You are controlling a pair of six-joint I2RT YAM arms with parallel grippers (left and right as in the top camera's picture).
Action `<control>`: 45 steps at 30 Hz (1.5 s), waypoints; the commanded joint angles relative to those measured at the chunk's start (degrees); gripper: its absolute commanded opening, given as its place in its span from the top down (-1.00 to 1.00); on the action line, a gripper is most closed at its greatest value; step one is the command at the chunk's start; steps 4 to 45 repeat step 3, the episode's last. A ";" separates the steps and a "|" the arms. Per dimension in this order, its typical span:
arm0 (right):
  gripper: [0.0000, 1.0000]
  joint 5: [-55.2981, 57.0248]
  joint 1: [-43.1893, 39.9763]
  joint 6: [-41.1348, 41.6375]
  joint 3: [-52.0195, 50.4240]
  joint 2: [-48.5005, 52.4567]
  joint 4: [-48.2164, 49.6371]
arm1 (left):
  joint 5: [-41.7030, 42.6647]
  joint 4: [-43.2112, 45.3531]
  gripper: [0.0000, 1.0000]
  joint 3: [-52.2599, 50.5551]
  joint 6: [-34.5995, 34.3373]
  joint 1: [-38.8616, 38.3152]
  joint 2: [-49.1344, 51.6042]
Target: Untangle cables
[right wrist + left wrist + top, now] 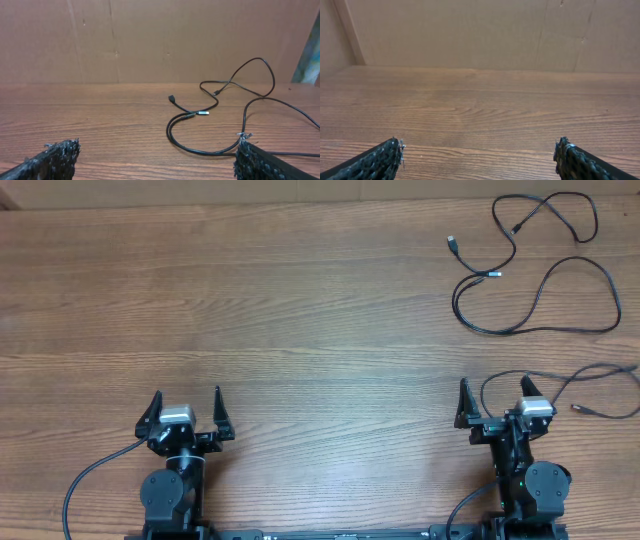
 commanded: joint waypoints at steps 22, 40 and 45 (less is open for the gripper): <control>-1.00 0.33 0.02 0.33 -0.57 -0.57 0.37 | 0.31 0.07 -0.99 -0.20 -1.20 -0.33 -0.63; -1.00 0.33 0.02 0.33 -0.57 -0.57 0.37 | 0.31 0.07 -0.99 -0.20 -1.20 -0.33 -0.63; -1.00 0.33 0.02 0.33 -0.57 -0.57 0.37 | 0.31 0.07 -0.99 -0.20 -1.20 -0.33 -0.63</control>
